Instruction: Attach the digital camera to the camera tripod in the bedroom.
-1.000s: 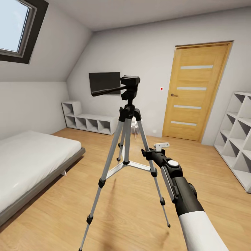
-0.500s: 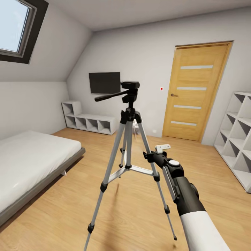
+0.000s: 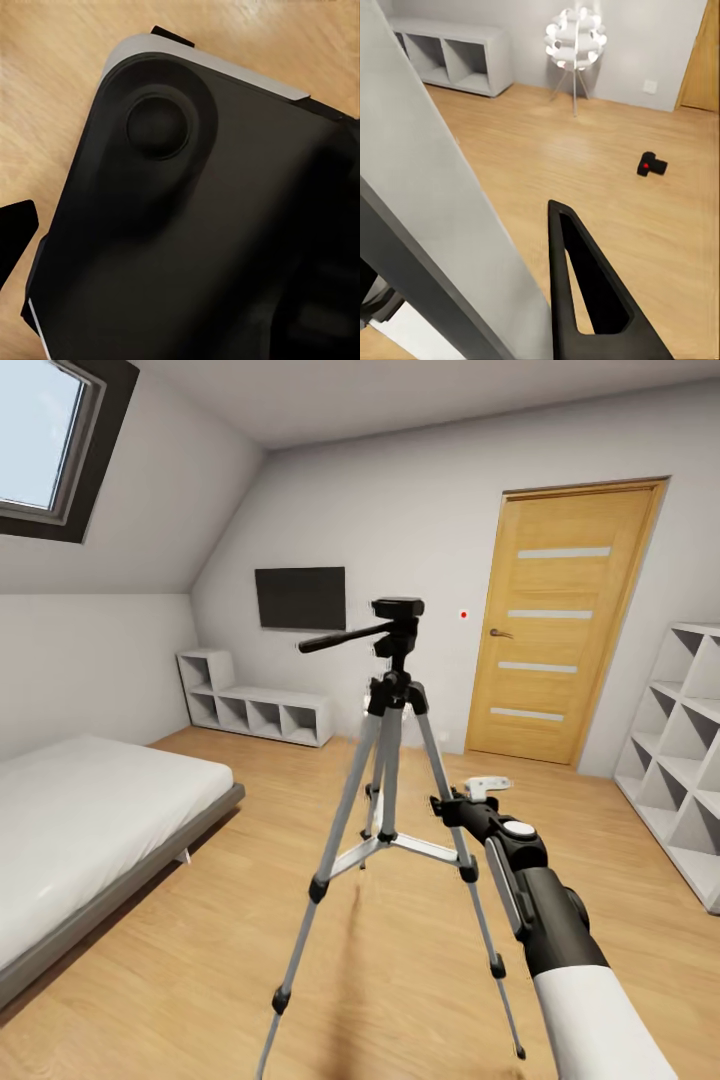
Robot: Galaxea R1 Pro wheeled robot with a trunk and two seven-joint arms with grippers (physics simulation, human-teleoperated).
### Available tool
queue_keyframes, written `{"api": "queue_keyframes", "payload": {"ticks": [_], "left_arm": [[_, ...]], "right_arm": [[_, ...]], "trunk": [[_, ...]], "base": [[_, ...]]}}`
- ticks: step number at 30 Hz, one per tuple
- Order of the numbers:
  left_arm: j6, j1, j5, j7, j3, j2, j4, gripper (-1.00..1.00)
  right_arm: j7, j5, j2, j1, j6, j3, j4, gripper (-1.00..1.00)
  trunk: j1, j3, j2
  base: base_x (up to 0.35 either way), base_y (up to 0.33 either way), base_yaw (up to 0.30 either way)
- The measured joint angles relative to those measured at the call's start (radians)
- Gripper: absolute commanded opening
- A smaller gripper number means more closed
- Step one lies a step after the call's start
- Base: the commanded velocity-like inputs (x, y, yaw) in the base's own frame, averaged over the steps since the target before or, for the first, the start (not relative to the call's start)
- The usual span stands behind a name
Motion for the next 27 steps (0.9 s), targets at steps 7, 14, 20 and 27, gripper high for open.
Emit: {"api": "queue_keyframes", "payload": {"ticks": [7, 14, 20, 27], "left_arm": [[0.000, 0.000, 0.000, 0.000, 0.000, 0.000, -0.001, 1.00], [0.000, 0.000, 0.000, 0.000, 0.000, 0.000, -0.002, 1.00], [0.000, 0.000, 0.000, 0.000, 0.000, 0.000, -0.002, 1.00], [0.000, 0.000, 0.000, 0.000, 0.000, 0.000, -0.002, 1.00]], "right_arm": [[-0.001, -0.008, 0.013, 0.000, 0.007, -0.022, 0.006, -1.00], [-0.001, 0.003, 0.012, 0.000, 0.009, -0.024, 0.021, -1.00], [-0.001, 0.004, 0.012, 0.000, 0.009, -0.024, 0.024, -1.00], [-0.001, 0.005, 0.012, 0.000, 0.009, -0.024, 0.025, -1.00]], "trunk": [[0.000, 0.000, 0.000], [0.000, 0.000, 0.000], [0.000, 0.000, 0.000], [0.000, 0.000, 0.000]], "base": [[0.000, 0.000, 0.000], [0.000, 0.000, 0.000], [0.000, 0.000, 0.000], [0.000, 0.000, 0.000]]}}
